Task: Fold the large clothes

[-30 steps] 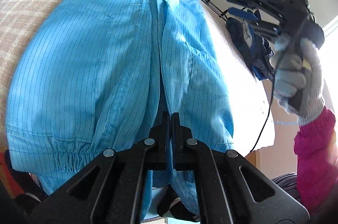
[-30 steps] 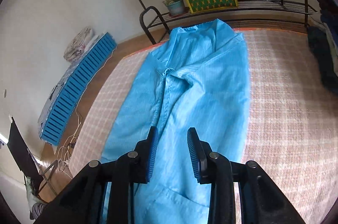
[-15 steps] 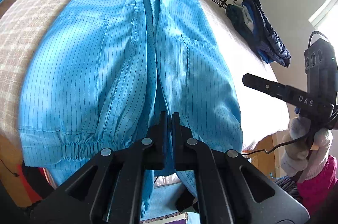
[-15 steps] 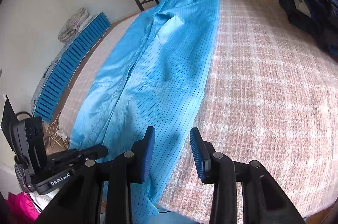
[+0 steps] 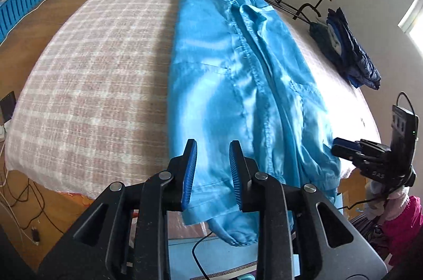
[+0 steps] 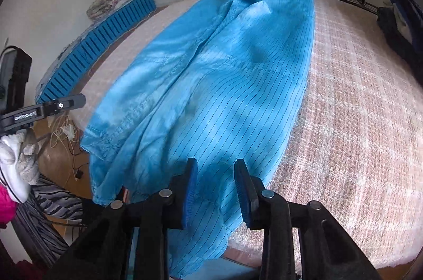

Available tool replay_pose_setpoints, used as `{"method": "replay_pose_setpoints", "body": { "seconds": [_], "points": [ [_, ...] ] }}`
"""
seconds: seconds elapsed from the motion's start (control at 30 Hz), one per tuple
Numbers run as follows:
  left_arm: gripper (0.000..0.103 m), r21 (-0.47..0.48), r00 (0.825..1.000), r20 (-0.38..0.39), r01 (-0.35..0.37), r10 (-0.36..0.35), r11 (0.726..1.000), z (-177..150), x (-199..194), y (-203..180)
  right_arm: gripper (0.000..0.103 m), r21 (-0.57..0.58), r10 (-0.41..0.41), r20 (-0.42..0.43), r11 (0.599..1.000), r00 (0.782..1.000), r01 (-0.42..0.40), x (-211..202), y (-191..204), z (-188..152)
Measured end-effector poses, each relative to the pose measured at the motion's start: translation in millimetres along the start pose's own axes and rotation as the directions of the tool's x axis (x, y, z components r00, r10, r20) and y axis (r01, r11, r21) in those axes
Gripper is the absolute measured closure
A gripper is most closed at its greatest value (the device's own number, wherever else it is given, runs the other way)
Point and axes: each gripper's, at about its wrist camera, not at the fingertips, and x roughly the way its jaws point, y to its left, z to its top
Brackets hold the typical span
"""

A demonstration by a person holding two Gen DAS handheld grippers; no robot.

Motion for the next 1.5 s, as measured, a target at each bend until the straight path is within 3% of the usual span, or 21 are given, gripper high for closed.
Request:
{"method": "replay_pose_setpoints", "body": {
  "seconds": [0.07,0.1,0.13,0.3,0.5,0.7,0.77,0.83,0.9,0.93,0.97,1.0,1.1,1.33,1.5],
  "points": [
    [0.048,-0.041,1.000,0.001,0.004,-0.004,0.999,-1.3,2.3,17.1,0.061,0.033,0.007,0.037,0.999,0.999,-0.009,-16.2,-6.3,-5.7],
    [0.047,-0.073,1.000,-0.005,0.024,-0.025,0.997,-2.6,5.6,25.7,0.052,0.050,-0.006,0.048,0.999,0.999,0.004,-21.3,-10.7,-9.3],
    [0.047,-0.107,0.999,-0.026,0.040,-0.043,0.993,-3.8,11.2,34.0,0.051,0.070,-0.013,0.052,0.998,0.999,0.009,-24.1,-15.9,-12.8],
    [0.047,-0.218,0.979,-0.125,0.129,-0.159,0.967,-13.9,38.7,53.0,0.051,0.174,0.042,0.003,0.984,0.999,-0.042,-13.9,-41.2,-24.5],
    [0.048,-0.245,0.962,-0.139,0.197,-0.236,0.949,-14.5,47.2,48.2,0.051,0.250,0.156,0.012,0.956,0.988,-0.154,-1.5,-53.5,-26.8],
    [0.051,-0.334,0.935,-0.132,0.271,-0.329,0.903,-15.4,51.4,56.1,0.054,0.382,0.356,0.067,0.854,0.932,-0.354,8.2,-74.6,-32.2],
    [0.056,-0.382,0.924,-0.122,0.294,-0.363,0.876,-17.7,52.5,63.4,0.054,0.429,0.416,0.091,0.804,0.905,-0.412,12.0,-82.3,-37.6],
    [0.060,-0.412,0.916,-0.115,0.308,-0.384,0.857,-18.5,54.4,68.5,0.056,0.443,0.437,0.106,0.783,0.893,-0.436,15.9,-84.5,-39.4],
    [0.076,-0.409,0.911,-0.128,0.311,-0.391,0.858,-17.2,57.4,67.1,0.063,0.432,0.442,0.096,0.789,0.892,-0.438,19.6,-81.2,-37.2],
    [0.089,-0.406,0.909,-0.138,0.310,-0.393,0.860,-16.9,60.1,65.3,0.067,0.424,0.444,0.088,0.793,0.892,-0.436,22.1,-78.5,-35.8],
    [0.095,-0.400,0.912,-0.143,0.303,-0.385,0.865,-17.0,61.9,63.1,0.078,0.418,0.445,0.072,0.799,0.893,-0.432,25.9,-75.0,-34.7],
    [0.096,-0.390,0.915,-0.143,0.298,-0.377,0.871,-16.9,62.2,60.8,0.088,0.412,0.441,0.058,0.806,0.895,-0.424,29.4,-71.0,-34.0],
    [0.101,-0.347,0.924,-0.136,0.295,-0.359,0.890,-13.2,59.2,50.7,0.097,0.408,0.431,0.049,0.815,0.901,-0.411,32.8,-63.5,-31.2],
    [0.102,-0.287,0.934,-0.127,0.288,-0.335,0.913,-15.9,48.2,30.3,0.101,0.407,0.410,0.021,0.830,0.912,-0.382,29.1,-55.7,-29.5],
    [0.102,-0.303,0.924,-0.146,0.298,-0.353,0.905,-32.4,42.7,23.8,0.101,0.456,0.433,0.044,0.793,0.900,-0.404,17.4,-65.2,-48.1]
  ]
}}
